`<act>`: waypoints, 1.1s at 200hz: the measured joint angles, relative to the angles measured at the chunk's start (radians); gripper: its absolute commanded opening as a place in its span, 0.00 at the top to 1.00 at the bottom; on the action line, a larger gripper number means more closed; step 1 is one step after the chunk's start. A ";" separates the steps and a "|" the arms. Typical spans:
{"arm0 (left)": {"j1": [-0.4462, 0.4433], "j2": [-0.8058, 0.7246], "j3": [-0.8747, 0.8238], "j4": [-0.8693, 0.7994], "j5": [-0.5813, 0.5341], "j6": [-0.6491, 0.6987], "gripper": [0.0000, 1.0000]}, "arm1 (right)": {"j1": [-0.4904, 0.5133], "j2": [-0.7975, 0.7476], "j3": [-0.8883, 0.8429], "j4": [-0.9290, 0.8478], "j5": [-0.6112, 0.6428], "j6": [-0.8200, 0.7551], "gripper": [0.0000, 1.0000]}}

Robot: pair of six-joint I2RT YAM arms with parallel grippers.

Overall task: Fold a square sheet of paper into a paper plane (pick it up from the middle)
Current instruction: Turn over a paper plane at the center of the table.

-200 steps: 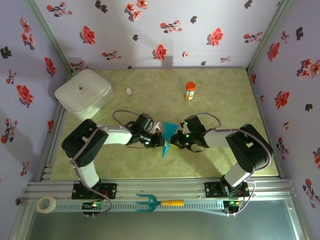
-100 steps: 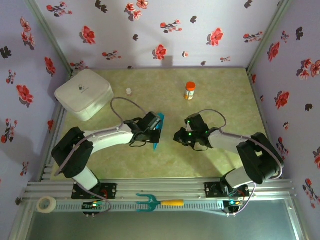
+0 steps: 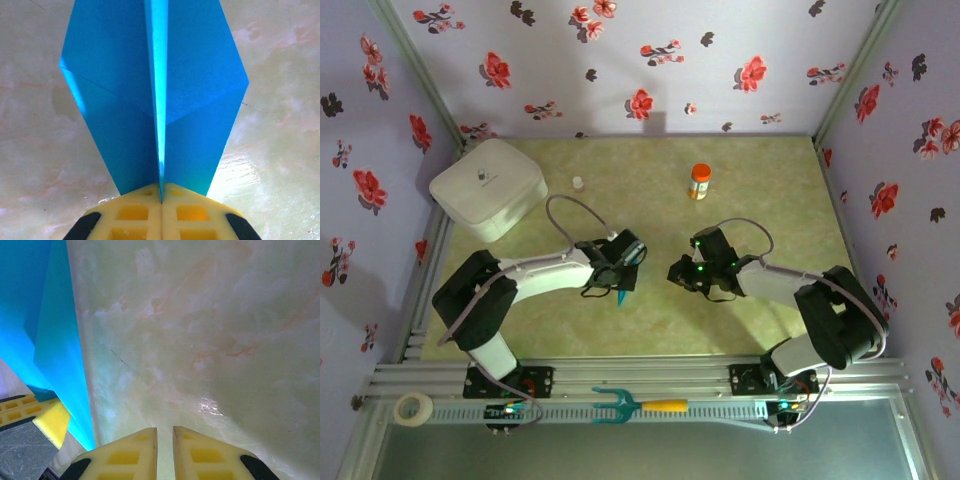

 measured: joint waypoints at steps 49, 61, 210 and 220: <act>0.000 0.019 0.000 0.013 0.008 -0.006 0.88 | 0.000 0.000 0.000 0.000 0.000 0.001 0.83; 0.000 0.026 0.000 0.013 0.010 -0.006 0.87 | 0.000 0.000 0.000 0.000 0.000 0.001 0.83; 0.000 0.079 0.011 0.017 0.027 -0.006 0.79 | 0.000 0.011 0.000 0.001 -0.001 0.004 0.82; 0.000 0.084 0.017 0.017 0.030 -0.006 0.77 | 0.000 0.012 0.000 0.001 -0.001 0.003 0.82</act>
